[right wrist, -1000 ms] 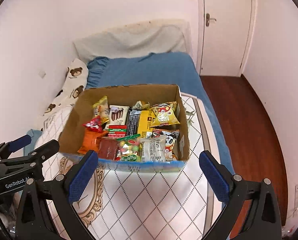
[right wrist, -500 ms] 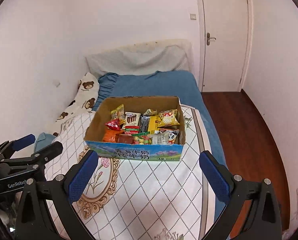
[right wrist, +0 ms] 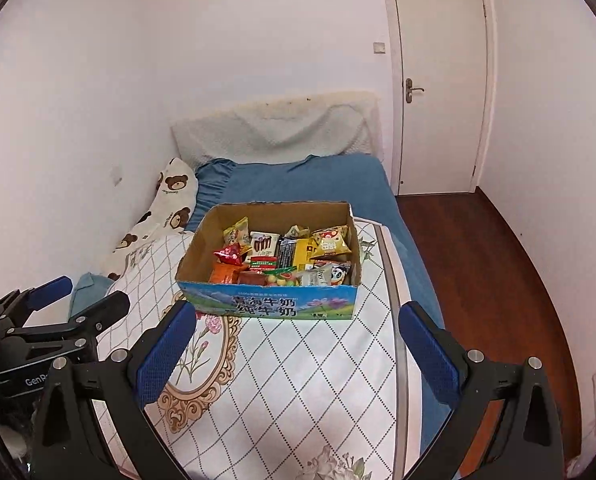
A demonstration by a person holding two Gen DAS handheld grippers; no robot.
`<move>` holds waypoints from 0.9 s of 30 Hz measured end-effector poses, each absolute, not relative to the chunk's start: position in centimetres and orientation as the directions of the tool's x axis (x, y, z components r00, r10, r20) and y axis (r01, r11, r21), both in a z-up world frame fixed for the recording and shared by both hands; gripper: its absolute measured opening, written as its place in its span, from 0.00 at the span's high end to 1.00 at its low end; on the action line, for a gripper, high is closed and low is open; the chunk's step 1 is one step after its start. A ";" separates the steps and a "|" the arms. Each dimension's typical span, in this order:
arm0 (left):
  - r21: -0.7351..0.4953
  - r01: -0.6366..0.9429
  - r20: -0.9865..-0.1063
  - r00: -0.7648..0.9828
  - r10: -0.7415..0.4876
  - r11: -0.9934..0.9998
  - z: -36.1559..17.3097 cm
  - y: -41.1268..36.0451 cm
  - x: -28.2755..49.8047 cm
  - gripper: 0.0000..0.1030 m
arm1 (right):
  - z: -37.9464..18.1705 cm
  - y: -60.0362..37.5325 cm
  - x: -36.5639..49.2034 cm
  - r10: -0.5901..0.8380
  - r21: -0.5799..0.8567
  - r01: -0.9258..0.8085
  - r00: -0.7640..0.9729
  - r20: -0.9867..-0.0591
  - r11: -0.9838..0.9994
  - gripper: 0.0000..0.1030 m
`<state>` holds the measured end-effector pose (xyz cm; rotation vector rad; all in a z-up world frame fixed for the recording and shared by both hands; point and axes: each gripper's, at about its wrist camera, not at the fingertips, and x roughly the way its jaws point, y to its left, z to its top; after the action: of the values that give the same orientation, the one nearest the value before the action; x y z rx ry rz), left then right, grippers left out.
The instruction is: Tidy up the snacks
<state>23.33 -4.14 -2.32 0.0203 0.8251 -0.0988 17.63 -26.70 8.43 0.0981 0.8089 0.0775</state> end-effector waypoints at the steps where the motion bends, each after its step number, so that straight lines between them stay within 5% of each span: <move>1: -0.023 0.091 -0.732 0.677 -0.079 0.996 -2.5 -4.1 23.7 0.00 | 8.2 -26.8 18.1 0.120 0.126 -0.042 0.690 -0.714 0.991 0.00; 27: 0.037 0.038 -0.772 0.636 0.005 0.999 -8.1 -5.0 31.4 0.00 | 0.6 -28.0 27.4 0.045 0.092 0.040 0.641 -0.767 0.995 0.00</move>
<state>31.39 -5.02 -8.12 0.0510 0.8819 -0.0188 27.41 -27.98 0.57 0.1042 0.8759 0.0027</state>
